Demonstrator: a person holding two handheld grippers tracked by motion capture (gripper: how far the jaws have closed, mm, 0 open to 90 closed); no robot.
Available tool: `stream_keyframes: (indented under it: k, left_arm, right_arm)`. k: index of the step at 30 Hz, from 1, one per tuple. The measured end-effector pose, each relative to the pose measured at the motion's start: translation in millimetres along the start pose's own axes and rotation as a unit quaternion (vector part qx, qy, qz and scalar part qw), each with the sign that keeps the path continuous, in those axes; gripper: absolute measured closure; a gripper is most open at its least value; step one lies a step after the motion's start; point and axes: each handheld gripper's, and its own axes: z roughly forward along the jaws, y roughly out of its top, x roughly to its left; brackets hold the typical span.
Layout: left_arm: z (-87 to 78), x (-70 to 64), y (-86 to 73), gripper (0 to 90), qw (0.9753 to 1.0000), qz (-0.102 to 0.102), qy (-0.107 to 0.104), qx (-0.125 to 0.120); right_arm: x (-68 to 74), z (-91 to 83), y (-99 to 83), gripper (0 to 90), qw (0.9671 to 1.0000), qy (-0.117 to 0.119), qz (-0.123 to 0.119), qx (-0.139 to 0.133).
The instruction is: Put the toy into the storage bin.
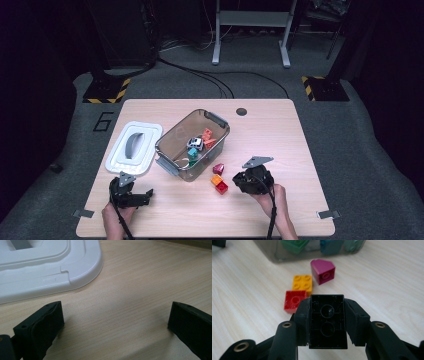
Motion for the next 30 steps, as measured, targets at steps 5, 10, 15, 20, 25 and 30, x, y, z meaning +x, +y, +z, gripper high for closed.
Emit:
stream_keyframes:
  k: [5,10,15,20,25,30]
  left_arm:
    - [0.3,-0.1,-0.2,0.1,1.0,0.0,0.0,-0.002]
    - [0.5,-0.1,-0.3,0.1,1.0,-0.001,0.0,-0.004]
    - [0.0,0.0,0.0,0.1,1.0,0.0,0.0,0.0]
    - [0.2,-0.1,-0.2,0.1,1.0,0.0,0.0,-0.002]
    - [0.2,0.1,0.0,0.1,1.0,0.001,0.0,-0.001]
    - [0.4,0.1,-0.1,0.1,1.0,0.0,0.0,-0.003]
  right_arm:
    - [-12.5,-0.2,12.4,58.8,0.9998,-0.008,0.011,-0.012]
    - [-24.0,4.4,23.4,58.8,0.9998,-0.01,0.011,-0.016]
    - [-30.3,9.7,31.0,58.9,0.9997,-0.011,0.019,-0.014]
    - [-39.0,14.0,39.1,58.8,0.9996,-0.013,0.023,-0.013]
    - [-47.6,14.4,52.7,58.9,0.9994,-0.018,0.025,-0.018]
    - [-55.4,14.9,63.2,58.9,0.9992,-0.022,0.027,-0.019]
